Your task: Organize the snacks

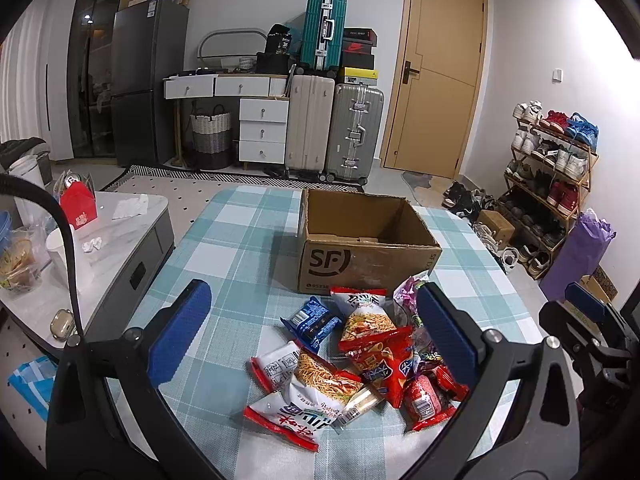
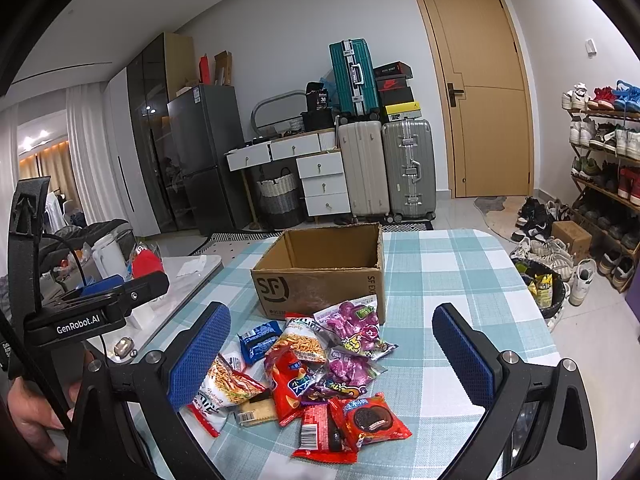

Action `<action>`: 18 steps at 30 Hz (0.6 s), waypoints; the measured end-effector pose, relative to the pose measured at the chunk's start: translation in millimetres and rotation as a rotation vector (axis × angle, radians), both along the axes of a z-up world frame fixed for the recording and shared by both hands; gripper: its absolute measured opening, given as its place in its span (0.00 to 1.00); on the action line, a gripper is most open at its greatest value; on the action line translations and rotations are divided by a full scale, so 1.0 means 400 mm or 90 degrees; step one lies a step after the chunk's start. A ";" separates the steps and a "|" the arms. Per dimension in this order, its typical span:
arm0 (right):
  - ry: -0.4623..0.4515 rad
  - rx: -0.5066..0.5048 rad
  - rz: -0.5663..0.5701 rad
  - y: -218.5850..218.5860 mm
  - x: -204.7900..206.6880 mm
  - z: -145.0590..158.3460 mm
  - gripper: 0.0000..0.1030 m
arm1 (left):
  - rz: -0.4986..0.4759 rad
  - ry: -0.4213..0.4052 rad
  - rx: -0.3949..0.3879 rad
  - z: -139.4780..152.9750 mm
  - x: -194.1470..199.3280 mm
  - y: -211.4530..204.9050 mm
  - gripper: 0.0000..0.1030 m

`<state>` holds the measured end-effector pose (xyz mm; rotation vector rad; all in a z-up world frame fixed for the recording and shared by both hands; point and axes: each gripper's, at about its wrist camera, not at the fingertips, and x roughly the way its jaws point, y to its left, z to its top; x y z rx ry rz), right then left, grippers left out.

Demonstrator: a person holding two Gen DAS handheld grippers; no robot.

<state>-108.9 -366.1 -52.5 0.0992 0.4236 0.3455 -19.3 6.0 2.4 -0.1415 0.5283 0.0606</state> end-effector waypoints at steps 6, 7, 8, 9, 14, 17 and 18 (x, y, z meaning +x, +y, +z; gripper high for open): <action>0.002 0.000 0.003 0.001 -0.004 0.003 1.00 | -0.001 0.000 0.000 -0.001 0.000 0.000 0.99; 0.002 0.000 0.003 0.001 -0.004 0.003 1.00 | -0.002 0.001 0.001 -0.002 0.000 -0.001 0.99; 0.002 0.000 0.003 0.001 -0.004 0.003 1.00 | 0.000 0.000 0.001 -0.002 -0.001 0.000 0.99; 0.002 0.000 0.002 0.001 -0.004 0.003 1.00 | 0.000 0.000 0.001 -0.002 -0.001 0.000 0.99; 0.003 0.000 0.003 0.002 -0.006 0.003 1.00 | 0.000 0.000 0.000 -0.003 -0.001 0.000 0.99; 0.004 0.001 0.003 0.003 -0.006 0.002 1.00 | -0.001 0.001 0.000 -0.006 0.000 -0.001 0.99; 0.005 0.001 0.002 0.003 -0.006 0.002 1.00 | -0.001 0.001 -0.001 -0.006 0.000 -0.001 0.99</action>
